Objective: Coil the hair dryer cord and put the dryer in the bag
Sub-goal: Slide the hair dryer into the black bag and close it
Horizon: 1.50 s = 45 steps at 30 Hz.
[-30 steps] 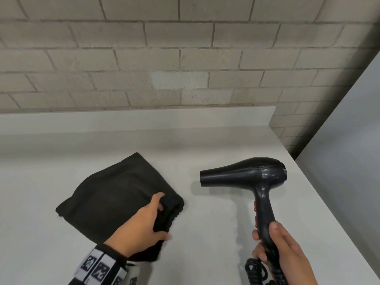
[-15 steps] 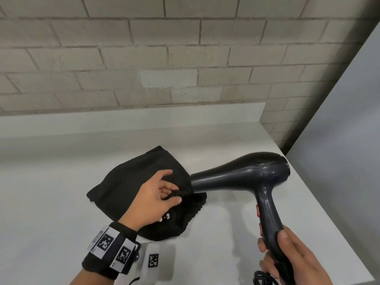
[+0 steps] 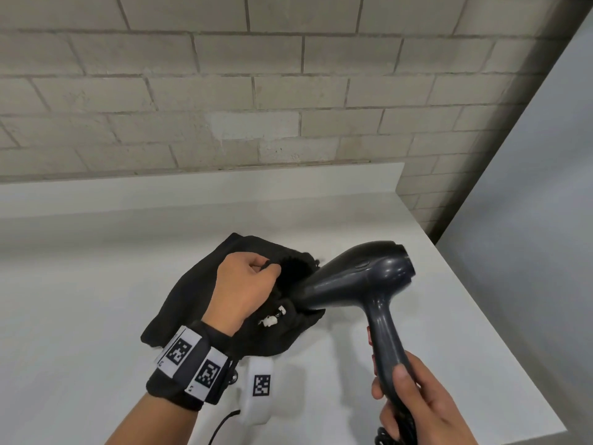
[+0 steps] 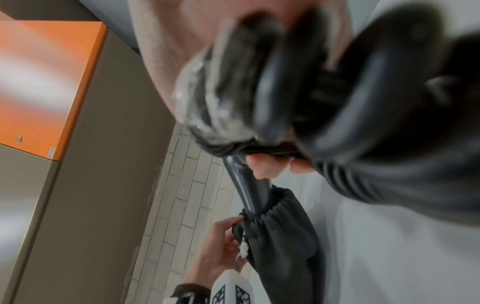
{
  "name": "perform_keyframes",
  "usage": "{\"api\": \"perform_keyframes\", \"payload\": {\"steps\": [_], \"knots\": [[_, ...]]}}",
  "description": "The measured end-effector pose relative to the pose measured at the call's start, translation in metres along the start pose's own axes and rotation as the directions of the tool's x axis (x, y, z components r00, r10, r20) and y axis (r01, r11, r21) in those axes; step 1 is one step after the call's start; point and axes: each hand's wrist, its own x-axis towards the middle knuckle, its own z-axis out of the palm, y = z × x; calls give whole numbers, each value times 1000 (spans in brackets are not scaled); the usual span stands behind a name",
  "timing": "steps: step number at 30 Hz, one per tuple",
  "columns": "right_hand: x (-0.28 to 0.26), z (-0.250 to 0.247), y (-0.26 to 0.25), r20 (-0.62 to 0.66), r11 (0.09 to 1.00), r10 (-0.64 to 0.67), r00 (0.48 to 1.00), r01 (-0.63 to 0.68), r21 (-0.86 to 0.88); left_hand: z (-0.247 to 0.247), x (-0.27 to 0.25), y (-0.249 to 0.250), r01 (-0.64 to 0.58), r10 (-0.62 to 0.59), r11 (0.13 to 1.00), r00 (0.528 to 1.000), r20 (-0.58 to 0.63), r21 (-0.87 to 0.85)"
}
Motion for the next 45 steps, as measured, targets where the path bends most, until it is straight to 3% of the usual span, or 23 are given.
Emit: {"api": "perform_keyframes", "payload": {"steps": [5,9,19,26,29,31,34,36,37,39,41,45], "knots": [[0,9,1,47,994,-20,999,24,-105,9,0,14,24,-26,997,999,-25,-77],[-2,12,2,191,960,-44,981,95,-265,13,-4,21,-25,22,996,999,-31,-89],[5,11,-1,274,794,18,961,153,-589,4,-18,28,-198,197,980,972,-129,3],[7,21,-9,285,638,140,948,134,-758,-3,-20,35,-285,281,958,956,-88,-29],[10,26,-10,300,650,173,938,120,-750,-4,-35,44,-406,406,914,914,-6,21],[13,30,-7,275,725,198,941,48,-687,-4,-49,50,-498,492,865,866,92,56],[22,35,-5,243,885,349,905,-233,-404,-1,-72,51,-654,610,754,734,299,68],[32,36,-4,236,906,413,880,-369,-208,1,-84,45,-713,639,698,663,389,70],[36,36,-3,232,905,425,875,-404,-134,1,-87,39,-715,635,696,656,408,68],[44,37,-1,205,902,423,883,-433,2,0,-90,22,-668,584,739,699,413,87],[49,40,3,179,881,415,892,-443,168,-3,-91,1,-582,500,800,780,377,144],[54,45,5,295,721,414,861,-508,471,-6,-85,-45,-350,303,876,935,185,331]]}}
